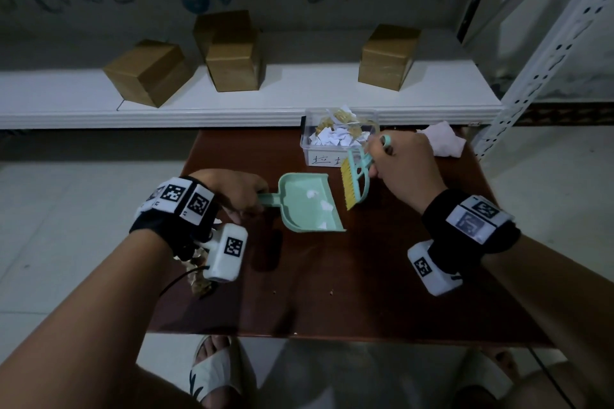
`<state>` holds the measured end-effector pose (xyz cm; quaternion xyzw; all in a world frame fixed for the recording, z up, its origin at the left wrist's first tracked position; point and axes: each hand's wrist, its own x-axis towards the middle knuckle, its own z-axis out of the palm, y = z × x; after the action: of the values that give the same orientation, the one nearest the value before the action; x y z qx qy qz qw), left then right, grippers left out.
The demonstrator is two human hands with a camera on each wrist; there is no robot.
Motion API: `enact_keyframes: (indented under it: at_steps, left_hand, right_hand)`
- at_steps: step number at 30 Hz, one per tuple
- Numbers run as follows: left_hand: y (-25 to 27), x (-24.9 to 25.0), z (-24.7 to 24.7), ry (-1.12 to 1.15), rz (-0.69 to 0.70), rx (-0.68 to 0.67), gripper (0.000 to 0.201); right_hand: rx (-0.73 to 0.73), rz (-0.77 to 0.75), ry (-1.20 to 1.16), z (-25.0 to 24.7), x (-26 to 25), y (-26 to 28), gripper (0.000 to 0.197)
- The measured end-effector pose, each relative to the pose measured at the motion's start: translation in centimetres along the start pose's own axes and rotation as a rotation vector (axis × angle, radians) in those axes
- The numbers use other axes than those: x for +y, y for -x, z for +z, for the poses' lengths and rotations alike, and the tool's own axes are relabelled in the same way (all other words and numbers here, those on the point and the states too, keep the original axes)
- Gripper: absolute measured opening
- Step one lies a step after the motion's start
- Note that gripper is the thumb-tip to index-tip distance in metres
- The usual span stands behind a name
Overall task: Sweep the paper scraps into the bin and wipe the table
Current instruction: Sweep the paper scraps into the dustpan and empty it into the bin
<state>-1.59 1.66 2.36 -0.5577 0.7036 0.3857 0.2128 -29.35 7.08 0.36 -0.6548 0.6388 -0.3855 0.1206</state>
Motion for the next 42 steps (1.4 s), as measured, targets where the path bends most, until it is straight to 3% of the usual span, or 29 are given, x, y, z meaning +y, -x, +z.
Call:
enact_keyframes:
  at_steps: [7, 14, 22, 26, 30, 36, 42]
  left_hand:
    - [0.6, -1.3, -1.6, 0.168, 0.108, 0.234, 0.022]
    - [1.1, -0.8, -1.6, 0.236, 0.208, 0.239, 0.023]
    - [-0.3, 0.4, -1.2, 0.282, 0.19, 0.436, 0.012]
    - [-0.9, 1.2, -1.1, 0.246, 0.194, 0.506, 0.016]
    - [-1.3, 1.6, -1.2, 0.231, 0.225, 0.561, 0.017]
    - [-1.3, 1.6, -1.6, 0.26, 0.248, 0.609, 0.018]
    - [-1.4, 1.3, -1.4, 0.313, 0.264, 0.603, 0.015]
  right_hand:
    - [0.31, 0.124, -0.284, -2.1, -0.1, -1.6, 0.036]
    - [0.365, 0.14, -0.434, -3.3, -0.2, -2.0, 0.036]
    - [0.253, 0.157, -0.509, -3.3, -0.3, -2.2, 0.029]
    - [0.092, 0.142, -0.675, -2.6, -0.9, -1.9, 0.03]
    - [-0.049, 0.156, -0.635, -1.1, -0.4, -1.9, 0.029]
    - [0.034, 0.15, -0.431, -0.9, 1.3, -2.5, 0.029]
    - [0.078, 0.16, -0.409, -1.1, 1.0, -2.3, 0.027]
